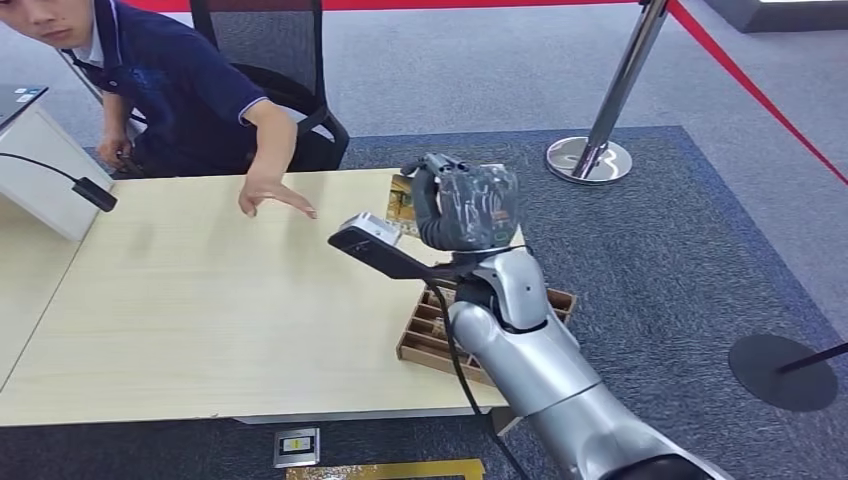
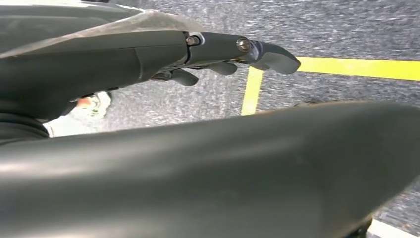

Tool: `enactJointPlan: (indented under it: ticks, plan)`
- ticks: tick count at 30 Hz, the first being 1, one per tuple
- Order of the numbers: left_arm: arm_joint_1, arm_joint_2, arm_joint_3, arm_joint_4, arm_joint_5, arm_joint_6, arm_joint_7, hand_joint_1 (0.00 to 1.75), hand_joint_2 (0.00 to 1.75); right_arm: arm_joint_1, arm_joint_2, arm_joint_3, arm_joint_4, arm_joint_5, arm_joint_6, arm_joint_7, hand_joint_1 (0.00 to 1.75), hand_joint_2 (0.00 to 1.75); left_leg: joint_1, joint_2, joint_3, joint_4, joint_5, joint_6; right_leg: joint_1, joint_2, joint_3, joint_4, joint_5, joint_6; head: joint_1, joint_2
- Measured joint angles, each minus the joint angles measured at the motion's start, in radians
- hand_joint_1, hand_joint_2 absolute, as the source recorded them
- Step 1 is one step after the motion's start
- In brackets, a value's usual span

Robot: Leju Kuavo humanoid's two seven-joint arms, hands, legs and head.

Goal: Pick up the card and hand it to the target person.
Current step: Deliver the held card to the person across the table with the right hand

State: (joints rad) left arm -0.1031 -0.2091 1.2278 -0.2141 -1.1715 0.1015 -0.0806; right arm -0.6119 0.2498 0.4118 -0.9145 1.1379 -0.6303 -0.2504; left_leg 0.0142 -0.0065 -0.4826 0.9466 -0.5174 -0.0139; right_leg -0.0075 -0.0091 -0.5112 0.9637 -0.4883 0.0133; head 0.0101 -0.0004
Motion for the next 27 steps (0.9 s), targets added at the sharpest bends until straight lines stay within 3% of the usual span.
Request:
enactJointPlan:
  ticks: [4,10,24,25,27]
  plan:
    - [-0.001,-0.003,-0.002,0.002,-0.007,0.001,0.02,0.0,0.0,-0.104,0.045,-0.001,0.162,0.01,-0.055,-0.006,1.75,1.75,0.0,0.0,0.0,0.0,0.0,0.0,0.0,0.0,0.0,0.0,0.0,0.0,0.0,0.0]
    - [0.0,-0.007,-0.002,0.006,-0.009,0.007,0.031,0.0,0.0,-0.197,0.073,0.004,0.333,-0.001,-0.062,0.019,1.75,1.75,0.0,0.0,-0.001,0.0,0.0,0.0,0.0,0.0,0.0,-0.001,0.0,0.0,0.0,0.0]
    - [-0.001,-0.013,-0.003,0.007,-0.017,0.007,0.039,0.0,0.0,-0.238,0.073,0.173,0.459,-0.203,-0.052,0.075,1.75,1.75,0.0,0.0,-0.001,0.0,0.0,0.0,0.0,0.0,-0.001,0.0,0.0,0.0,0.0,0.0]
    - [-0.001,-0.013,-0.003,0.007,-0.018,0.007,0.039,0.0,0.0,-0.241,0.073,0.195,0.462,-0.228,-0.052,0.081,1.61,1.75,0.0,0.0,-0.001,0.0,0.0,0.0,0.0,0.0,-0.001,0.0,0.0,0.0,0.0,0.0]
    - [-0.001,-0.013,-0.004,0.007,-0.021,0.007,0.036,0.0,0.0,-0.246,0.073,0.239,0.467,-0.278,-0.053,0.088,0.82,1.75,0.0,0.0,-0.001,0.0,0.0,0.0,0.0,0.0,-0.001,0.0,0.0,0.0,0.0,0.0]
